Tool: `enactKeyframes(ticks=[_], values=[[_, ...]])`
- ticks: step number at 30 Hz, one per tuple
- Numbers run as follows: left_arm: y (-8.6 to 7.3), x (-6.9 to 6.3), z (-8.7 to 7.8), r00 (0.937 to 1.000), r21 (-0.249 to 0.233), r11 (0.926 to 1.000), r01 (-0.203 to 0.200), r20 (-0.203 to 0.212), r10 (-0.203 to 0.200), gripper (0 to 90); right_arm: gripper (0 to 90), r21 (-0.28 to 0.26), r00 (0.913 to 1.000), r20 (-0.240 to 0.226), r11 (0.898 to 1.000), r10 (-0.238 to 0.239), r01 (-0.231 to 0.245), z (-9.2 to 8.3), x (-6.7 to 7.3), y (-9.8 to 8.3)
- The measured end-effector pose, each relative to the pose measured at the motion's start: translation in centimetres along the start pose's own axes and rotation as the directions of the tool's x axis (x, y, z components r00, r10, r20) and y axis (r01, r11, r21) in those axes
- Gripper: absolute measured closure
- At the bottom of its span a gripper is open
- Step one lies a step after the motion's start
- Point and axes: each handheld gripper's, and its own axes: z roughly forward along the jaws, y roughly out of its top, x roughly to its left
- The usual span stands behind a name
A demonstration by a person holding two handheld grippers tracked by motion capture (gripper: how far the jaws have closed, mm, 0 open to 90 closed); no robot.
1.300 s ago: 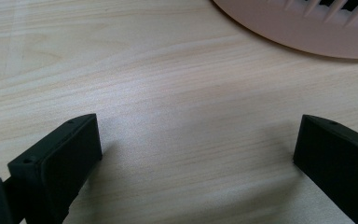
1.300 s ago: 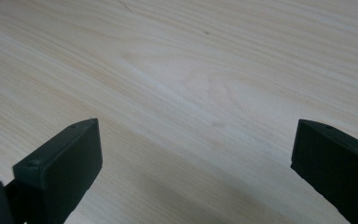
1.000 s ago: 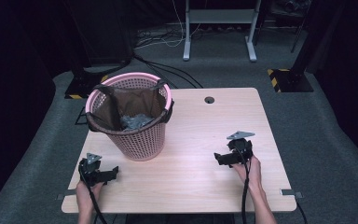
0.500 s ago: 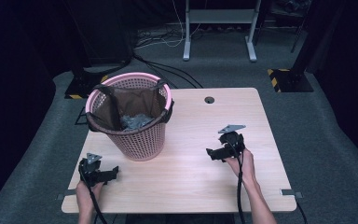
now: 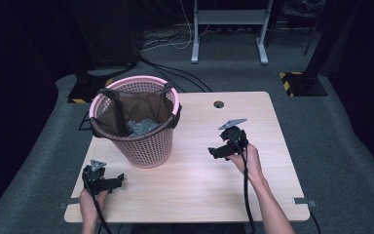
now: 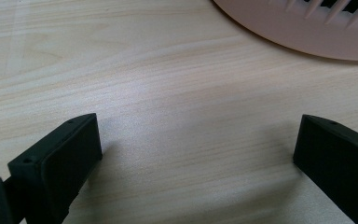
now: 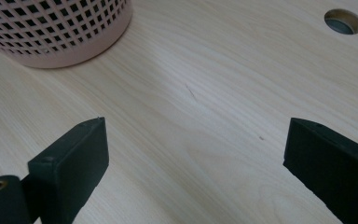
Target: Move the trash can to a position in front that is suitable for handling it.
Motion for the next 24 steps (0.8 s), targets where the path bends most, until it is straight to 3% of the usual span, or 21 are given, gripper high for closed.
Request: enactKeyframes(ticks=[18,24], values=[[0.0,0.0,0.0,1.0,0.0,1.0,0.0,0.0,0.0,0.7,5.6,-0.026,0.9983,-0.056,1.0,-0.017,0.016,-0.8,0.5,5.5],[0.0,0.0,0.0,1.0,-0.002,1.0,-0.001,-0.001,0.001,0.8,3.1,-0.021,0.9988,-0.04,0.999,-0.029,0.028,-1.1,0.8,7.6]])
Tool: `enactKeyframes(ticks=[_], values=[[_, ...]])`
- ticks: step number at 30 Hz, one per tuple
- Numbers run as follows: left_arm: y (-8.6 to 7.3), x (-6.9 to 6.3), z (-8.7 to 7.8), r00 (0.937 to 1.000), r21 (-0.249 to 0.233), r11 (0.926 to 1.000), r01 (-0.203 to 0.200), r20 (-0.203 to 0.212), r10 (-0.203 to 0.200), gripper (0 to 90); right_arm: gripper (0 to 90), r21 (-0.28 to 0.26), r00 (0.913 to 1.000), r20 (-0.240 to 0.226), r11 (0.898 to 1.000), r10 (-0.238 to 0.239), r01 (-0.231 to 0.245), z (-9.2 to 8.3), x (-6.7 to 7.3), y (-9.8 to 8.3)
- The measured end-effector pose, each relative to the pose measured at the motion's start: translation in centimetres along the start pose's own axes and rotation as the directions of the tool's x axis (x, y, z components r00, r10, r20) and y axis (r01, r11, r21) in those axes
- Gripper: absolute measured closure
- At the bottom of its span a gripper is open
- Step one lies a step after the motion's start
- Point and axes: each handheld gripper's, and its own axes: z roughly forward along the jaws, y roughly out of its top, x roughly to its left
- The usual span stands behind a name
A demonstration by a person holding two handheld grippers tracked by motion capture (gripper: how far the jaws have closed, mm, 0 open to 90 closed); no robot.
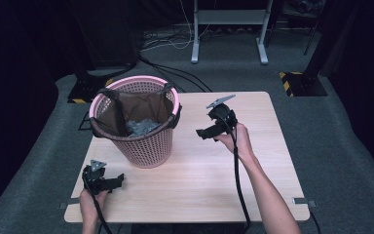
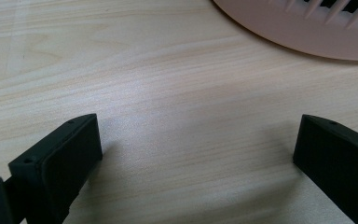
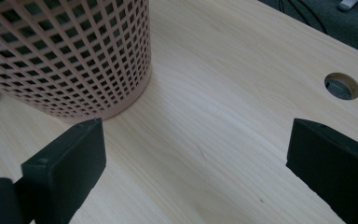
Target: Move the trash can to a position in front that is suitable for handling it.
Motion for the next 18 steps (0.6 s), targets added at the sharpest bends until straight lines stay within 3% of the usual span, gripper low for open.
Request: enactKeyframes(ticks=[18], values=[[0.0,0.0,0.0,1.0,0.0,1.0,0.0,0.001,0.0,0.8,0.6,-0.069,0.997,-0.077,0.998,0.008,-0.013,-1.0,0.5,6.3]])
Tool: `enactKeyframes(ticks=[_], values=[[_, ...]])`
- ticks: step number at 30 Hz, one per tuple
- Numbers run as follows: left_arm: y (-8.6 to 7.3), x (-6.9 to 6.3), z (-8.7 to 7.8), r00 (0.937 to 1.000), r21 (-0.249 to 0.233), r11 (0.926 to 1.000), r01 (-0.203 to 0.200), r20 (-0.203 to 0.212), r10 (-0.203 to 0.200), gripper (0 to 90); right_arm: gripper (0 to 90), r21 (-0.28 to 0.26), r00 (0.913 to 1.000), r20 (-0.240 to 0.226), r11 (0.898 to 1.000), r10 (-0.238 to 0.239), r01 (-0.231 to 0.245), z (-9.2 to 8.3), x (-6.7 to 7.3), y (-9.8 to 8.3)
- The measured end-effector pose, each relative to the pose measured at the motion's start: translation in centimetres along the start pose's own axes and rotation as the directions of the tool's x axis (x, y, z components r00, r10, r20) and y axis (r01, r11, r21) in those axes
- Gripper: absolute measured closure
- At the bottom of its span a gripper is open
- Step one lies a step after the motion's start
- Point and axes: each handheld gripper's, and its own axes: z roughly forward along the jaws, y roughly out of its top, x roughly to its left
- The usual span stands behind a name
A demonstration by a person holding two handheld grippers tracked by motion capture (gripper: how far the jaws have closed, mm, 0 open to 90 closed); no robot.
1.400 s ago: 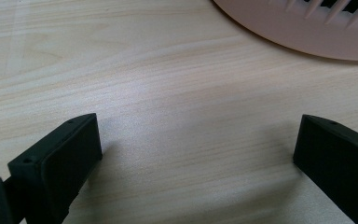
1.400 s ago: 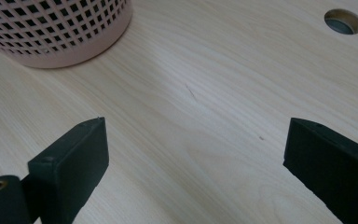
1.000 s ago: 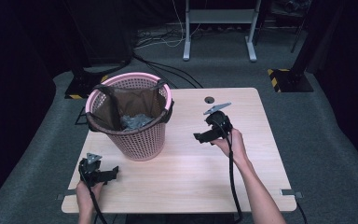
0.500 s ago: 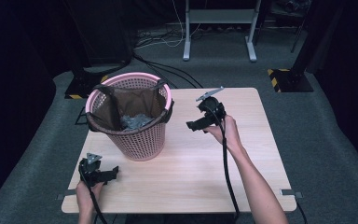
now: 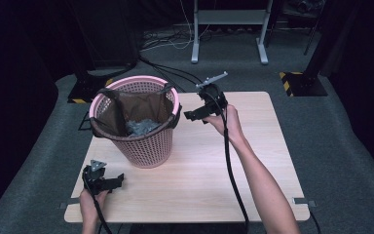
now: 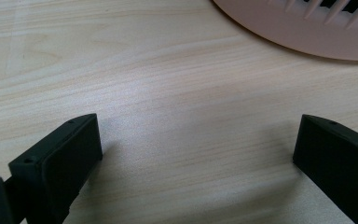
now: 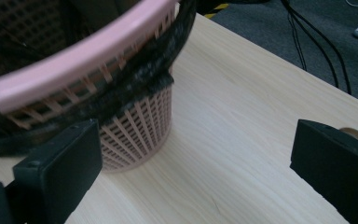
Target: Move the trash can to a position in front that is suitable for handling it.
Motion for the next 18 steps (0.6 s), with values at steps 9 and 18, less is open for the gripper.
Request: enactKeyframes(ticks=[9,18], values=[[0.0,0.0,0.0,1.0,0.0,1.0,0.0,0.0,0.0,0.8,3.2,-0.018,0.9999,-0.016,1.0,-0.007,0.007,0.0,0.6,3.1],[0.0,0.0,0.0,1.0,0.0,1.0,0.0,0.0,0.0,0.8,23.6,-0.033,0.9971,-0.074,0.999,0.019,-0.021,2.0,1.4,5.4]])
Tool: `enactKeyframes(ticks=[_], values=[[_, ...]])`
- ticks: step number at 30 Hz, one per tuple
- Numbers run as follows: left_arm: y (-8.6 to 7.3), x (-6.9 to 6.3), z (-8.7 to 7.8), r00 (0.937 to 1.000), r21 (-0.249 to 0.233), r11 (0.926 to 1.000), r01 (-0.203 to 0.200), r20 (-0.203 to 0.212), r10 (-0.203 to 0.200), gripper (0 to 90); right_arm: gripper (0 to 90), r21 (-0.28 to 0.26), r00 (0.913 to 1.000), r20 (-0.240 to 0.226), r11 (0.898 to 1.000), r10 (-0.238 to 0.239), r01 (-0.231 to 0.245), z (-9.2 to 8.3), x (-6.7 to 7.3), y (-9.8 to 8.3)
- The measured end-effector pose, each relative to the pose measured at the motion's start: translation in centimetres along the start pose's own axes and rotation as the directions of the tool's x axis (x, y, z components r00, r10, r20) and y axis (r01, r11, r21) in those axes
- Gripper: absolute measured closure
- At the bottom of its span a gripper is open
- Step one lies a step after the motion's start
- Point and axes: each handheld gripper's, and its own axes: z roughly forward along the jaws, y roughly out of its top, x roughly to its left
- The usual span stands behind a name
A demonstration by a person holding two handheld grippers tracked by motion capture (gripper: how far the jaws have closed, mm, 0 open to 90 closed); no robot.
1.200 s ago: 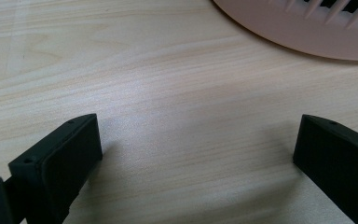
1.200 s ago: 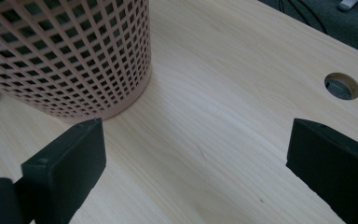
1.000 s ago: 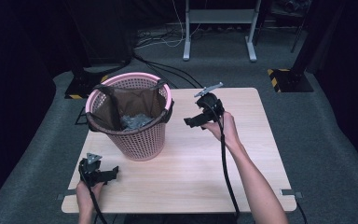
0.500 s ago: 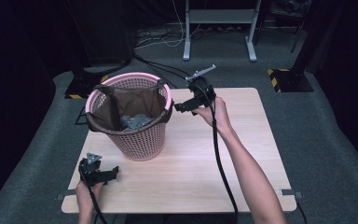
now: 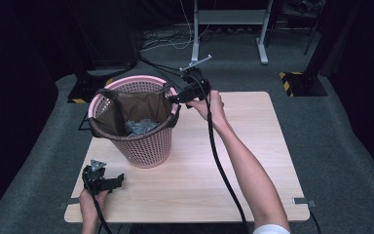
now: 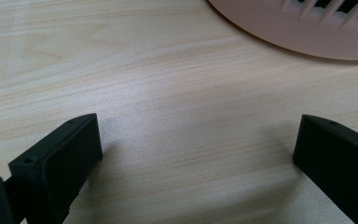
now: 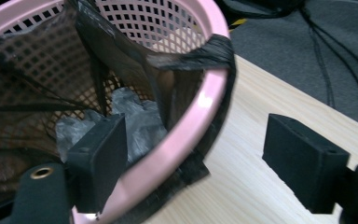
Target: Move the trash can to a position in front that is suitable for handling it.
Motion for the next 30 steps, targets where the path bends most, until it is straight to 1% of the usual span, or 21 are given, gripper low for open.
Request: enactKeyframes(ticks=[1,2,3,4,5,6,7,8,11,12,14,15,17,19,21,24,30], values=[[0.0,0.0,0.0,1.0,0.0,1.0,0.0,0.0,0.0,0.9,26.5,0.009,1.0,0.001,1.0,0.0,0.0,0.3,0.1,0.2],[0.0,0.0,0.0,1.0,0.0,1.0,0.0,0.0,0.0,0.9,26.5,0.009,1.0,0.001,1.0,0.0,0.0,0.3,0.1,0.2],[0.0,0.0,0.0,1.0,0.0,1.0,0.0,0.0,0.0,0.8,29.8,0.018,1.0,0.006,1.0,-0.002,0.002,0.8,0.2,0.4],[0.0,0.0,0.0,1.0,0.0,1.0,0.0,0.0,0.0,0.9,41.1,0.041,0.9999,0.015,0.999,0.009,-0.009,1.5,0.4,0.6],[0.0,0.0,0.0,1.0,0.0,1.0,0.0,0.0,0.0,0.9,41.8,0.046,0.9995,0.031,0.999,-0.002,0.001,1.8,0.4,0.6],[0.0,0.0,0.0,1.0,0.0,1.0,0.0,0.0,0.0,0.9,41.8,0.046,0.9995,0.031,0.999,-0.002,0.001,1.8,0.4,0.6],[0.0,0.0,0.0,1.0,0.0,1.0,0.0,0.0,0.0,0.9,43.3,0.064,0.9993,0.037,0.998,-0.005,0.003,2.1,0.5,0.6],[0.0,0.0,0.0,1.0,-0.001,1.0,0.0,0.0,0.0,1.0,43.8,0.074,0.9996,0.029,0.997,-0.001,-0.001,2.4,0.5,0.6],[0.0,0.0,0.0,1.0,0.0,1.0,0.0,0.001,0.0,1.0,47.4,0.112,0.9991,0.037,0.993,0.022,-0.026,3.2,0.7,0.4],[0.0,0.0,0.0,1.0,0.0,1.0,-0.001,0.001,0.001,1.0,48.7,0.117,0.9991,0.035,0.993,0.024,-0.028,3.3,0.7,0.3],[0.0,0.0,0.0,1.0,0.0,1.0,-0.001,0.001,0.001,1.1,55.4,0.106,0.9992,0.022,0.994,0.033,-0.035,3.2,0.7,0.3],[0.0,0.0,0.0,1.0,-0.001,1.0,-0.001,0.001,0.001,1.1,57.0,0.102,0.9991,0.025,0.994,0.033,-0.036,3.1,0.8,0.3],[0.0,0.0,0.0,1.0,-0.002,1.0,-0.001,0.0,0.001,1.1,58.1,0.104,0.9982,0.054,0.994,0.026,-0.031,2.9,1.2,0.2],[0.0,0.0,0.0,1.0,-0.001,1.0,-0.001,0.001,0.001,1.1,58.7,0.103,0.998,0.058,0.994,0.025,-0.031,2.9,1.2,0.2],[0.0,0.0,0.0,1.0,-0.001,1.0,-0.001,0.001,0.001,1.1,60.3,0.099,0.997,0.073,0.995,0.025,-0.032,2.7,1.2,0.0],[0.0,0.0,0.0,1.0,-0.001,1.0,-0.001,0.001,0.001,1.2,60.6,0.091,0.9969,0.072,0.995,0.032,-0.039,2.4,1.0,-0.2],[0.0,0.0,0.0,1.0,-0.001,1.0,-0.001,0.001,0.001,1.2,60.5,0.087,0.9942,0.093,0.994,0.054,-0.062,1.4,0.6,-1.0]])
